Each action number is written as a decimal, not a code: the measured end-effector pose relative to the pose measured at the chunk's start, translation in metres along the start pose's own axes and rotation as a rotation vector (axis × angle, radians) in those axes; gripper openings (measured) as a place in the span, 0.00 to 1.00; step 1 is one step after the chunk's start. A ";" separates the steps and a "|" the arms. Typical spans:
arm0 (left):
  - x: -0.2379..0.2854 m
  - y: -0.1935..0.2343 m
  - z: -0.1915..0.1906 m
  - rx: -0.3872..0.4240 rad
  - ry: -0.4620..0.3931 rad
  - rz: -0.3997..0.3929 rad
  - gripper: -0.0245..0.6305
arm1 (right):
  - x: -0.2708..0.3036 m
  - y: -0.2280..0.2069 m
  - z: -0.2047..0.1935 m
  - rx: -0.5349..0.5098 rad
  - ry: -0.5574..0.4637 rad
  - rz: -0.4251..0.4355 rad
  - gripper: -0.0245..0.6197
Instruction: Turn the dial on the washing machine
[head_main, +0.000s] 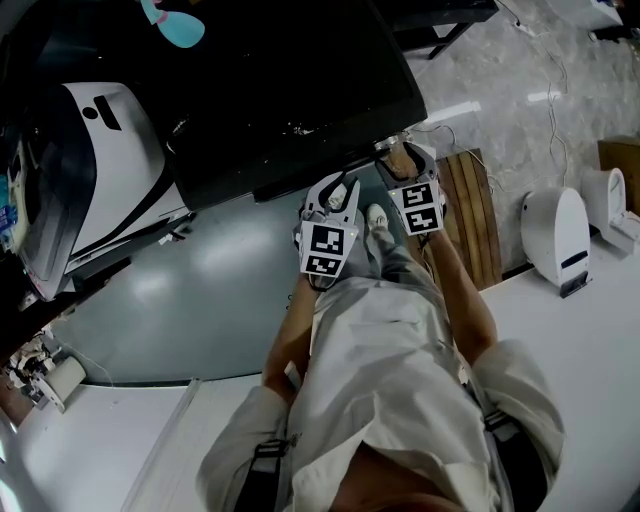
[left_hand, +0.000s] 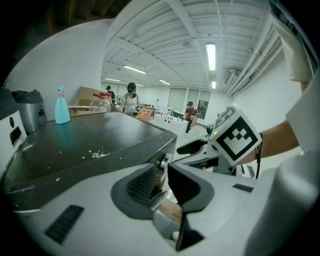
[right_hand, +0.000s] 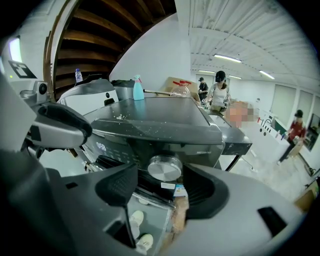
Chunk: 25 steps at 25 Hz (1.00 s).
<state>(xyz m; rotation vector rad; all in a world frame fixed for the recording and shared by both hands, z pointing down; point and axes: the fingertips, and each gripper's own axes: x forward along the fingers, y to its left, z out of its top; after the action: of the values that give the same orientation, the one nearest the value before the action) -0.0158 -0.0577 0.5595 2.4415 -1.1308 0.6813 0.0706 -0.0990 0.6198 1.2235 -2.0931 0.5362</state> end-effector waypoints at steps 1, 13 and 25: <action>0.001 -0.001 -0.001 0.000 0.001 -0.001 0.17 | 0.002 0.000 -0.001 0.002 0.000 -0.001 0.48; 0.004 -0.001 -0.005 -0.007 0.013 -0.003 0.17 | 0.025 -0.002 -0.008 0.010 0.014 -0.022 0.50; 0.003 0.001 -0.012 -0.011 0.025 -0.001 0.17 | 0.032 -0.007 -0.012 0.043 0.025 -0.052 0.45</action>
<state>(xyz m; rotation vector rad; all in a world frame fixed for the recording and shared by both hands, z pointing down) -0.0184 -0.0545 0.5708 2.4171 -1.1207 0.7017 0.0695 -0.1149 0.6509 1.2850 -2.0327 0.5730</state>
